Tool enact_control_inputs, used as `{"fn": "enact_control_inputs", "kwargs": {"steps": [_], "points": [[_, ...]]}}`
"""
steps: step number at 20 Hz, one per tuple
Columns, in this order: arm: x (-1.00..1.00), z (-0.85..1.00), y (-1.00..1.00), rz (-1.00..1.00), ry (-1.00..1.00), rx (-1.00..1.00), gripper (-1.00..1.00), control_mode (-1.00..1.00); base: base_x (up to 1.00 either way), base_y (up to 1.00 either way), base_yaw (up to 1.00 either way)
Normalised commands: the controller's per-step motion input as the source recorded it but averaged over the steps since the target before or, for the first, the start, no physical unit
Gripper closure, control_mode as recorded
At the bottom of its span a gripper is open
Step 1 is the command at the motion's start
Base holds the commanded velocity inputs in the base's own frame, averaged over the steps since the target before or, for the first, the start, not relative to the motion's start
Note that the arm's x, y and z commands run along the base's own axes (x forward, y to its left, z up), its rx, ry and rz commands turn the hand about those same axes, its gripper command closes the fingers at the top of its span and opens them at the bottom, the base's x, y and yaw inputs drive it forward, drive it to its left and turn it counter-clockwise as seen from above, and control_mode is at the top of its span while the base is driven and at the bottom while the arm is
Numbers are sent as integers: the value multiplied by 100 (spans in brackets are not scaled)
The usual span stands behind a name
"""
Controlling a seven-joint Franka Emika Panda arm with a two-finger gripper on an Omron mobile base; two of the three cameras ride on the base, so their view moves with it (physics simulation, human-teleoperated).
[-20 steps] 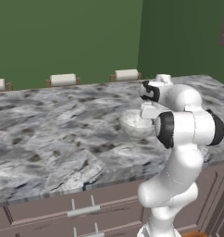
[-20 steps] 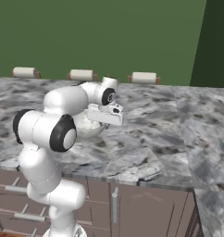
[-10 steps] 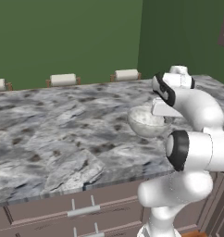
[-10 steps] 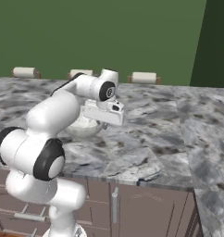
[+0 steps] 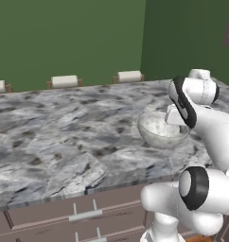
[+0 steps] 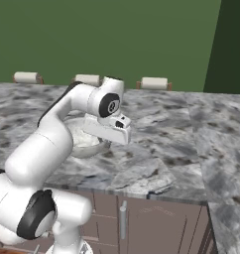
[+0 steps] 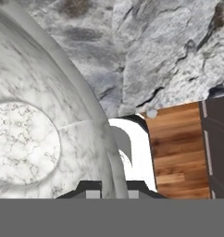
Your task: Pick the strainer and bowl and place them in the sink. Then turn on the water.
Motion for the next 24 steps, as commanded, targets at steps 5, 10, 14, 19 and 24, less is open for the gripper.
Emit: {"fn": "enact_control_inputs", "kwargs": {"steps": [5, 10, 14, 19, 24], "points": [[-9, 9, 0, 0, -4, 0, 100, 100, -7, 0, 0], [0, 0, 0, 0, 0, 0, 100, 100, -87, -4, -3], [0, 0, 0, 0, 0, 0, 100, 100, -100, -32, -20], [0, 0, 0, 0, 0, 0, 100, 100, -100, -17, -38], [0, 0, 0, 0, 0, 0, 100, 100, -91, 0, -69]]}}
